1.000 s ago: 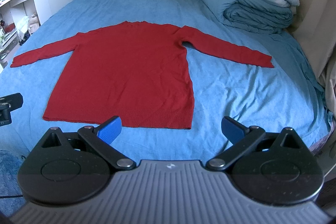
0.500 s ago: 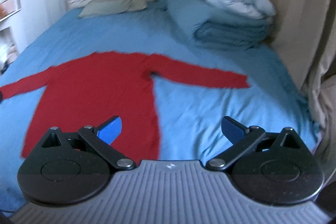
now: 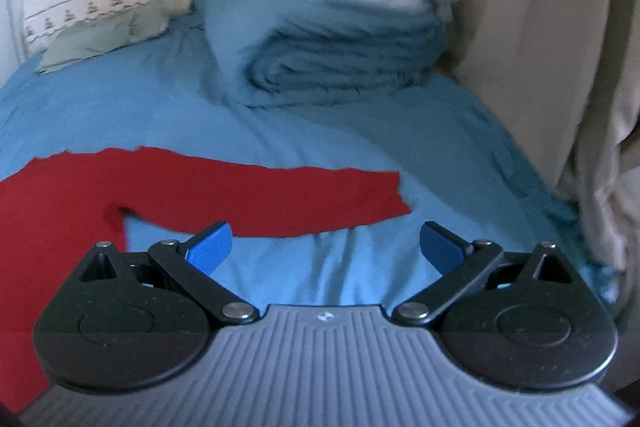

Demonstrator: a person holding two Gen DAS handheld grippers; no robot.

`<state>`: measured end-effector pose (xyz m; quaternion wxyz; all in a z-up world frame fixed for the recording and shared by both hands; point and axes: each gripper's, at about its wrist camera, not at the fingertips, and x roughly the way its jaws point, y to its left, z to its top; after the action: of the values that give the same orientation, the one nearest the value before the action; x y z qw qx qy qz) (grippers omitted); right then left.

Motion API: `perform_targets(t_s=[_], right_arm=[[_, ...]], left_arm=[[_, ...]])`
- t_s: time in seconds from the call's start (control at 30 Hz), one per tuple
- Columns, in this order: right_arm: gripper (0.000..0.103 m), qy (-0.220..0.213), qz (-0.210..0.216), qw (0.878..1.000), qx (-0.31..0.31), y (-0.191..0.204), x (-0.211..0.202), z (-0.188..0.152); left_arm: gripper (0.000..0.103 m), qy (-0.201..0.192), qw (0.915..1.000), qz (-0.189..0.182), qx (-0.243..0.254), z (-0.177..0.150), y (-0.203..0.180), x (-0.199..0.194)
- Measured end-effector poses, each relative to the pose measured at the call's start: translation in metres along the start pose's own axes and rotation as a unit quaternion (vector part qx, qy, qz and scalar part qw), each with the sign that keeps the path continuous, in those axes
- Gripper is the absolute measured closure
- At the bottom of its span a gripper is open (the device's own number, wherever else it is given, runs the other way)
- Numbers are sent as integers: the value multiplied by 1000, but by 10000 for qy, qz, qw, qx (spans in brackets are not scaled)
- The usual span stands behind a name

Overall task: Fold small clothes
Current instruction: 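Grasp the sweater sleeve nearest the right gripper and lift it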

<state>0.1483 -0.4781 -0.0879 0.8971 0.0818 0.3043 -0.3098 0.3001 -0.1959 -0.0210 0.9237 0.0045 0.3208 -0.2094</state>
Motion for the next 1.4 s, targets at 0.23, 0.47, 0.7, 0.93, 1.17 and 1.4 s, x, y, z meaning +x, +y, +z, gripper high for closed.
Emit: perform_targets(t_s=[0.23,0.47,0.7,0.93,1.17,1.4], right_arm=[[0,184,-35,9982,571,-38,125,-21],[12,252,34,9947,996,-49,197,-29],[24,100,-41,9880,1544,-51,218,-35],[76,-10,-134,9821,1880,-57,224,-29],[78,-290,54,9844,1732,-33,204,2],[79,-754,741,9829,1505,36,168,65]], left_arm=[[0,615,9967,205,488,-11,-24,133],[0,1018,9935,229,451,-19,-31,213],[0,1170,9918,242,458,-26,-32,249],[0,1396,9885,356,463,-30,-32,276],[0,1554,9846,409,696,-29,-34,288],[0,1378,9894,208,408,0,-5,257]])
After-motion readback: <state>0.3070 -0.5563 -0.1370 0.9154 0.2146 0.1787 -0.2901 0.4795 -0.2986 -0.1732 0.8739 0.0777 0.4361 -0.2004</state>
